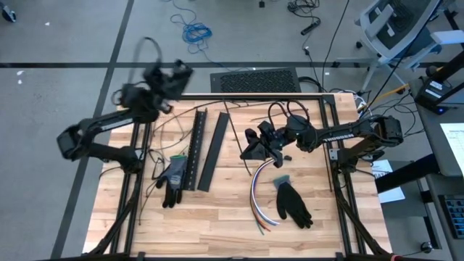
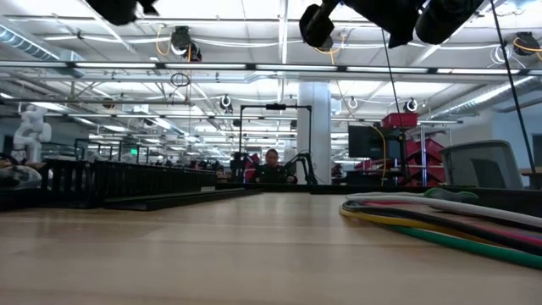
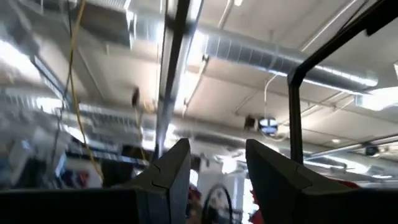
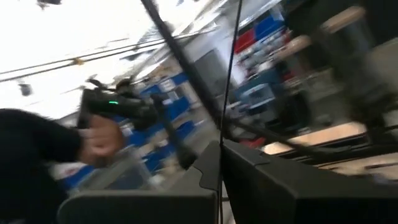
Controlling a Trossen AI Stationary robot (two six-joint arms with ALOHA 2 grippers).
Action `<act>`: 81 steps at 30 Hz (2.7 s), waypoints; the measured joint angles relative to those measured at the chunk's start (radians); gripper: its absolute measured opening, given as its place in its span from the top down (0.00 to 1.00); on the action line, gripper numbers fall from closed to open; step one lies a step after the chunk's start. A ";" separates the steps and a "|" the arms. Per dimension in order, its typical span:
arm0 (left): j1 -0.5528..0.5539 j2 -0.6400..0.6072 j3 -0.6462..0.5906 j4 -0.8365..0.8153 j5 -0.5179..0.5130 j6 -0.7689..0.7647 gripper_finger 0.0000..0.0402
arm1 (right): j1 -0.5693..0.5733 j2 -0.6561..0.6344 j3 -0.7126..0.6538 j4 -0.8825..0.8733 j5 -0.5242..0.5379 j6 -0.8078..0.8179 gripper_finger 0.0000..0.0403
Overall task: Ziptie cables
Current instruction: Wrap the cable wires with the black ziptie
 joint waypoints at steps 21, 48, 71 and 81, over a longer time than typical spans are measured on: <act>-0.226 -0.193 0.001 -0.831 0.054 0.329 0.63 | 0.058 0.000 0.335 -0.701 0.905 -0.837 1.00; -0.481 -0.160 0.001 -1.159 -0.844 0.859 0.63 | -0.008 -0.021 0.345 -0.496 1.171 -0.487 1.00; -0.624 0.171 0.019 -0.831 -1.271 0.903 0.63 | 0.102 0.115 0.377 -0.332 1.346 -0.561 1.00; -0.655 0.250 0.096 -0.833 -1.259 0.917 0.63 | 0.104 0.115 0.377 -0.333 1.344 -0.558 1.00</act>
